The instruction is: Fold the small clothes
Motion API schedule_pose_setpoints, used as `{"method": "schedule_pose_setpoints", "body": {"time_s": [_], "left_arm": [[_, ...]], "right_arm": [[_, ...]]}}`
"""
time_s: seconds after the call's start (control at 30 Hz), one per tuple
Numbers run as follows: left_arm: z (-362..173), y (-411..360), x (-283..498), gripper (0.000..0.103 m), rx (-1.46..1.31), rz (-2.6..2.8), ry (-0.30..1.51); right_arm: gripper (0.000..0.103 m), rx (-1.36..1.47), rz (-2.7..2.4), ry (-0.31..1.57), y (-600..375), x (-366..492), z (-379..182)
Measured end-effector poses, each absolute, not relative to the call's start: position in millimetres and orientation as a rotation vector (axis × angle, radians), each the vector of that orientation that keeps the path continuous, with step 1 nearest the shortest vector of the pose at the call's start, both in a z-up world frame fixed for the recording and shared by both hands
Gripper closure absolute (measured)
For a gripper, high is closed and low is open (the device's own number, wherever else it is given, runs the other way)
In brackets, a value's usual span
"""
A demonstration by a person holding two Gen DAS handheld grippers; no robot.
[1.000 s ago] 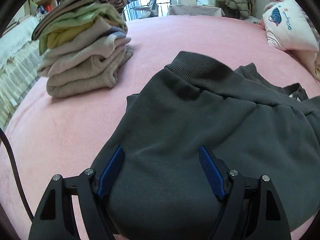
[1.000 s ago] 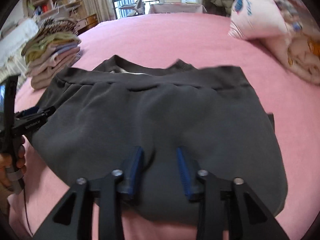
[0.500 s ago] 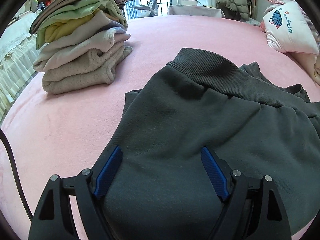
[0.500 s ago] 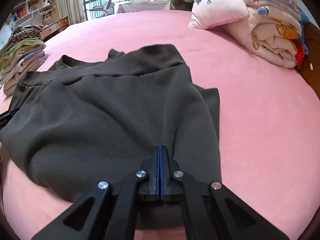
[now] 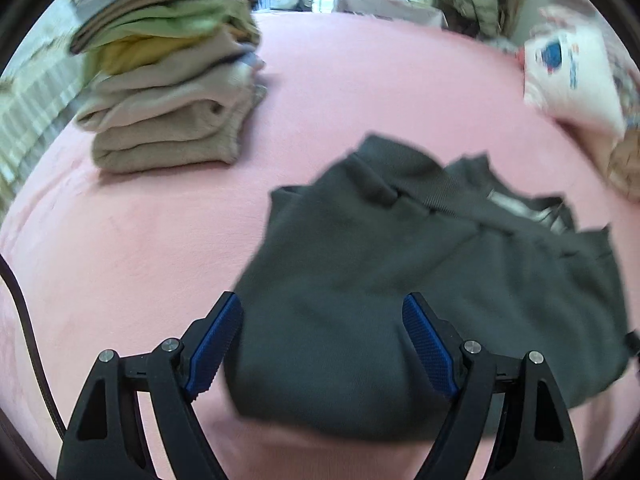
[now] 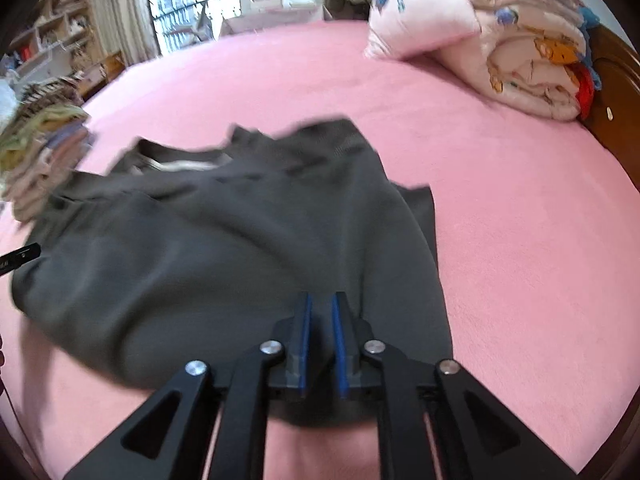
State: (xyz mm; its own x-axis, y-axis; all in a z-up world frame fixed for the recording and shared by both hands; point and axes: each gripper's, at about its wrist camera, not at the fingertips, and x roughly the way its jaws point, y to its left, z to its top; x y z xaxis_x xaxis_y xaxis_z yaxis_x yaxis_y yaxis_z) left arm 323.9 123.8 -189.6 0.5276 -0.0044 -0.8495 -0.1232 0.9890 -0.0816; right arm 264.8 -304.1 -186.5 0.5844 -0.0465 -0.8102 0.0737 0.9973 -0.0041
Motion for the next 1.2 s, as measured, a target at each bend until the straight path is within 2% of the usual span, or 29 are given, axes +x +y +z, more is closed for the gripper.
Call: {"method": "schedule_pose_setpoints", "body": {"time_s": [0.23,0.4,0.5,0.8,1.0,1.2], "left_arm": [[-139,176,266,0.021,-0.263,0.116,1.006],[-123,198,217,0.021,-0.244,0.147,0.999],[-120,207,186,0.021,-0.241,0.156,0.999],[-166,207,144,0.021,-0.270,0.124,1.076],[-206,208,143,0.021,-0.484,-0.004,1.130],[-222,201,162,0.021,-0.597,-0.085,1.134]], "right_arm": [[0.080,0.044,0.002,0.849,-274,221,-129],[0.066,0.034,0.018,0.785,-250,191,-106],[0.066,0.076,0.042,0.772,-239,174,-99],[0.065,0.116,0.109,0.784,-200,139,-101],[0.065,0.093,0.143,0.833,-171,131,-120],[0.065,0.083,0.171,0.876,-146,143,-137]]}}
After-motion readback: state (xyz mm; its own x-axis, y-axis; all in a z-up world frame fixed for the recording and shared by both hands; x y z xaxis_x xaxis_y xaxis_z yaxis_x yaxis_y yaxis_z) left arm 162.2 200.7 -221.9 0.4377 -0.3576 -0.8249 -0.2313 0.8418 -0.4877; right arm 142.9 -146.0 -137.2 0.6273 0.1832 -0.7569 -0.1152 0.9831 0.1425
